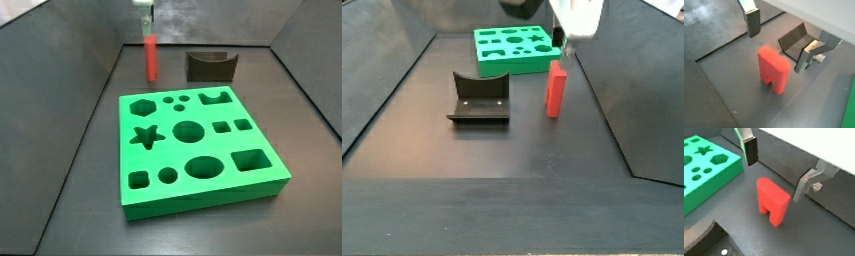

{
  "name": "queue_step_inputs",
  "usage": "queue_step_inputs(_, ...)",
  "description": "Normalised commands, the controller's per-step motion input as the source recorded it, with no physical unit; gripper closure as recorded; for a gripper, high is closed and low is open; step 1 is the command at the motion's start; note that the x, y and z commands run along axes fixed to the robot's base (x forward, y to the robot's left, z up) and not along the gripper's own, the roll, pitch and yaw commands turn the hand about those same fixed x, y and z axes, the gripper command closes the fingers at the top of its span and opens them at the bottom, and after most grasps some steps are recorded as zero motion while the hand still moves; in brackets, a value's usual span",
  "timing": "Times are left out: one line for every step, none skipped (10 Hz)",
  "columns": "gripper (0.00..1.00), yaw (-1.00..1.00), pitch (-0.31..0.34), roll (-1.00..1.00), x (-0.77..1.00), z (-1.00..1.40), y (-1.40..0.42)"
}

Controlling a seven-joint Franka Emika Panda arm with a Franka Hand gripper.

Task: Pick up the square-circle object. Move up. Rotate the square-circle object. Move to above the board. Insert the square-circle object.
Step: Rotate the square-circle object.

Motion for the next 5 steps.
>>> queue_step_inputs(0.0,-0.07,-0.006,0.04,0.02,-1.0,0.0)
queue_step_inputs(0.0,-0.05,-0.019,0.02,0.02,-1.0,0.0)
queue_step_inputs(0.0,-0.04,-0.03,0.0,0.02,-0.79,0.0)
queue_step_inputs(0.0,-0.03,-0.034,-0.02,0.02,-0.64,0.0)
queue_step_inputs(0.0,-0.03,-0.035,-0.03,0.03,-0.48,0.0)
